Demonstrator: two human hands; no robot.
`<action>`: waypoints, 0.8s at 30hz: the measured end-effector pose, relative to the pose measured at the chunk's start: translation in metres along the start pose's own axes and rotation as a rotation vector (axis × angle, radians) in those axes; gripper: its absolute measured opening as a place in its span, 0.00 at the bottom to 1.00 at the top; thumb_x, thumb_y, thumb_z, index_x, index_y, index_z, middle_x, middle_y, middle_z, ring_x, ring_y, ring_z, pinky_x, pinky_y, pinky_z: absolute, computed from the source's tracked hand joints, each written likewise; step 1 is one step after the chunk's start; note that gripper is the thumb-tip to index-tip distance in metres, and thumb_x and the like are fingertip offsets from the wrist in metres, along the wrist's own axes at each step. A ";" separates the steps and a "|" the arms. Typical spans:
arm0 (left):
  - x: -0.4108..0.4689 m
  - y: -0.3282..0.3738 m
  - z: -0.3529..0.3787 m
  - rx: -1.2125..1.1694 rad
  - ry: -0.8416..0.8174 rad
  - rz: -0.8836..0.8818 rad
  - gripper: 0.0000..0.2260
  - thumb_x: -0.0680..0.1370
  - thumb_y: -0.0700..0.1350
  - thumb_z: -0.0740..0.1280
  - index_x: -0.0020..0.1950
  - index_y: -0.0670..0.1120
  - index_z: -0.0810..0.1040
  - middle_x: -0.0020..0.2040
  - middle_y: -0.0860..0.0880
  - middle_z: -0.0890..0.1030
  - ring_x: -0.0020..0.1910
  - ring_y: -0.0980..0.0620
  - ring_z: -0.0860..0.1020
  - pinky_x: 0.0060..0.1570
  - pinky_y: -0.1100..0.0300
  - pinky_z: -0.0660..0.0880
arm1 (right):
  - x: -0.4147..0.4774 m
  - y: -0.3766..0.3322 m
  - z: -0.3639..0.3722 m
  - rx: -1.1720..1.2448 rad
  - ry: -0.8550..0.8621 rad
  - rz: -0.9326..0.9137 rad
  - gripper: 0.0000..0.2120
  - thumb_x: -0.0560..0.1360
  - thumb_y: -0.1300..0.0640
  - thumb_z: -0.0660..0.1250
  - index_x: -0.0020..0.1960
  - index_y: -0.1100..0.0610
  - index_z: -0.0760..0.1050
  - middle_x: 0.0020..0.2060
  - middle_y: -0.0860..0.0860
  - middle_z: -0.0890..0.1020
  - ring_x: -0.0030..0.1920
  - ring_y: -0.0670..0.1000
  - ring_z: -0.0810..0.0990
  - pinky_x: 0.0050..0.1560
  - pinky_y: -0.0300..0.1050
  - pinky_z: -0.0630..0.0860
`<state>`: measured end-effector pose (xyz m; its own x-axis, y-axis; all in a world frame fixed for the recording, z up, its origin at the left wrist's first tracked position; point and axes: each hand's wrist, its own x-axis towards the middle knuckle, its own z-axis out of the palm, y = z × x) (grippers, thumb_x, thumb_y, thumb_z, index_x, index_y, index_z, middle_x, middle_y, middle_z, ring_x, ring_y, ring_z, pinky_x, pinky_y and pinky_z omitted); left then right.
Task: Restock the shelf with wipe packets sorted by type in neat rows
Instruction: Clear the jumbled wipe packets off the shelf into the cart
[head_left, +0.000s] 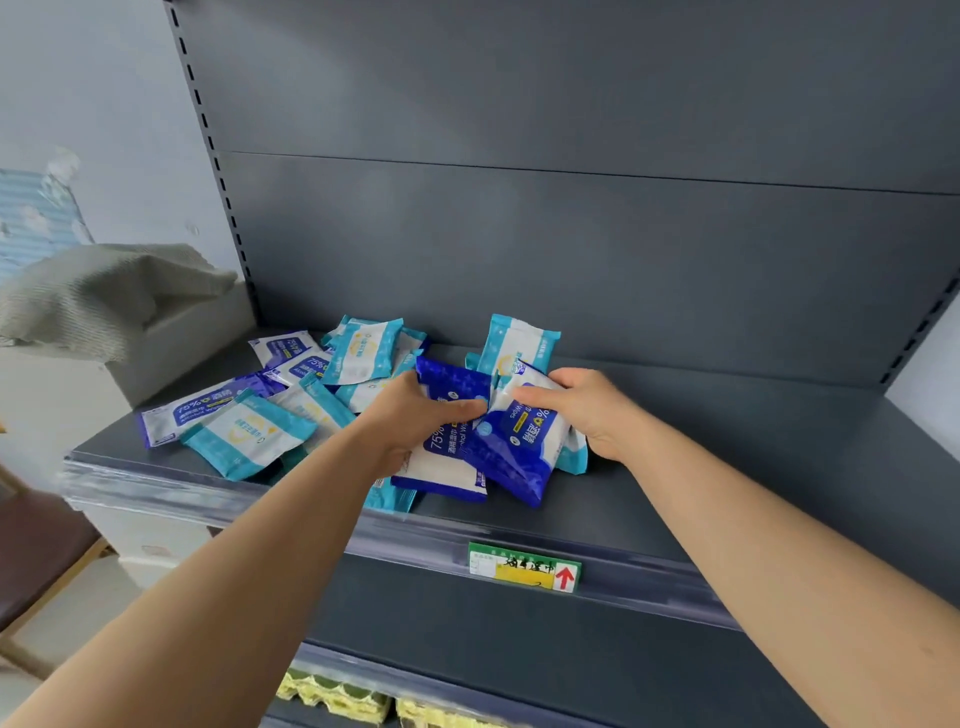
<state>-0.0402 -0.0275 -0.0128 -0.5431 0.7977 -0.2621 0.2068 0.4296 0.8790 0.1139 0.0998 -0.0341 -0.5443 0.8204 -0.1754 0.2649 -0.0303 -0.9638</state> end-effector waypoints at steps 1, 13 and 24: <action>-0.001 0.001 0.004 -0.012 -0.003 0.016 0.24 0.68 0.53 0.77 0.57 0.48 0.69 0.45 0.50 0.81 0.39 0.52 0.82 0.33 0.59 0.78 | -0.002 0.001 -0.004 0.023 0.011 0.002 0.15 0.69 0.54 0.76 0.52 0.57 0.76 0.45 0.55 0.85 0.44 0.54 0.85 0.49 0.53 0.82; -0.024 0.065 0.093 -0.248 -0.240 0.295 0.26 0.65 0.45 0.80 0.58 0.47 0.73 0.48 0.47 0.85 0.40 0.47 0.85 0.40 0.47 0.82 | -0.080 -0.011 -0.117 0.163 0.267 -0.112 0.15 0.69 0.55 0.76 0.53 0.58 0.77 0.43 0.53 0.86 0.41 0.51 0.85 0.42 0.47 0.82; -0.108 0.141 0.312 -0.254 -0.532 0.401 0.25 0.66 0.44 0.79 0.59 0.46 0.73 0.49 0.48 0.85 0.43 0.46 0.85 0.46 0.42 0.81 | -0.218 0.041 -0.322 0.113 0.579 -0.113 0.12 0.69 0.57 0.75 0.50 0.56 0.78 0.40 0.52 0.86 0.38 0.49 0.85 0.39 0.44 0.82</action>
<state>0.3019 0.0793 0.0152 0.0193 0.9998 -0.0015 0.0764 0.0000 0.9971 0.5001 0.1036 0.0297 -0.0334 0.9988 0.0370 0.1273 0.0409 -0.9910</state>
